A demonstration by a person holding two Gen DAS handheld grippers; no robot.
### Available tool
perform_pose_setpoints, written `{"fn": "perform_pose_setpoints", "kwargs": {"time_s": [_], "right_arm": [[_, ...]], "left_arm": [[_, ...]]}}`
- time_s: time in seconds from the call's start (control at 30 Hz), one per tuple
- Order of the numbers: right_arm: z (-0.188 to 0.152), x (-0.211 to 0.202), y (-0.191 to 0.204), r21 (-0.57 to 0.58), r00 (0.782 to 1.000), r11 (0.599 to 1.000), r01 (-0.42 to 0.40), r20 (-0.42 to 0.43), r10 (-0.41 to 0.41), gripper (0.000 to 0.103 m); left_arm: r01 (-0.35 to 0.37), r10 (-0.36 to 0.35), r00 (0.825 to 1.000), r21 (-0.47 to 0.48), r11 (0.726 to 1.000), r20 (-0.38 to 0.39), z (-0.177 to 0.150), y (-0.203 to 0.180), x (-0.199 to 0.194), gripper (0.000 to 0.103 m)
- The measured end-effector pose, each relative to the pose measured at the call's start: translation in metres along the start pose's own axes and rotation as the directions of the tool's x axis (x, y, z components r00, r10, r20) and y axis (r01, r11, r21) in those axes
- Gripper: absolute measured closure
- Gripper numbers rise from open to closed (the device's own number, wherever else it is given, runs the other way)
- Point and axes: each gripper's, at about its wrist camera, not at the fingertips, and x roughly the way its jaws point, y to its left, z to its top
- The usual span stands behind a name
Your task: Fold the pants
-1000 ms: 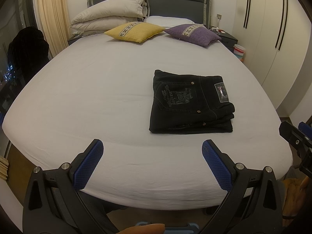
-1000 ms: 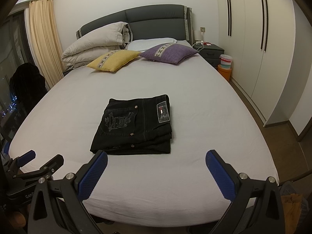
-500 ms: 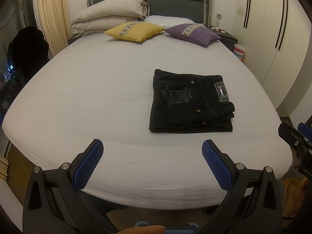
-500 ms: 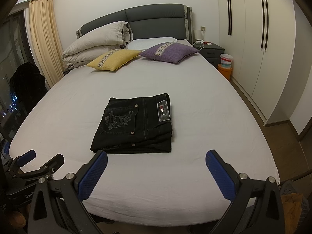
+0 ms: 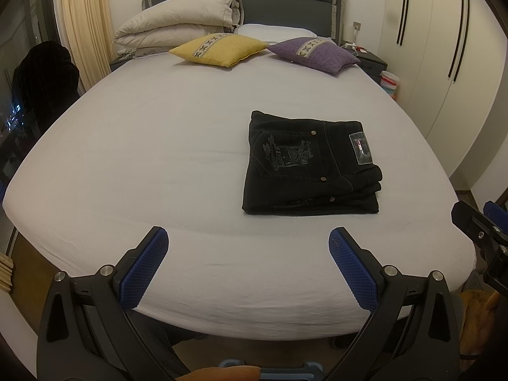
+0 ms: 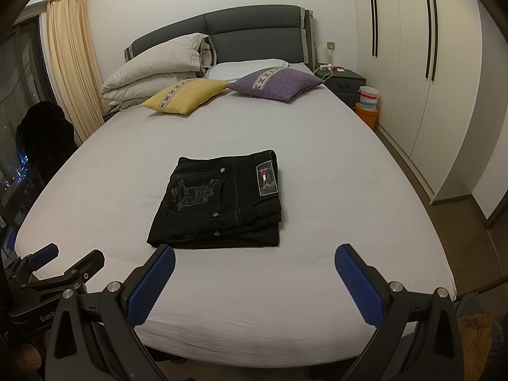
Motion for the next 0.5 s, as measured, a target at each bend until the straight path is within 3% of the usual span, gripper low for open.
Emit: {"fn": "perform_pose_setpoints", "kwargs": {"time_s": [0.5], "right_arm": [[-0.009, 0.000, -0.001, 0.004, 1.000, 1.000, 0.000, -0.006, 0.000, 0.000]], "left_arm": [[-0.015, 0.015, 1.000, 0.003, 1.000, 0.020, -0.002, -0.001, -0.001, 0.000]]}}
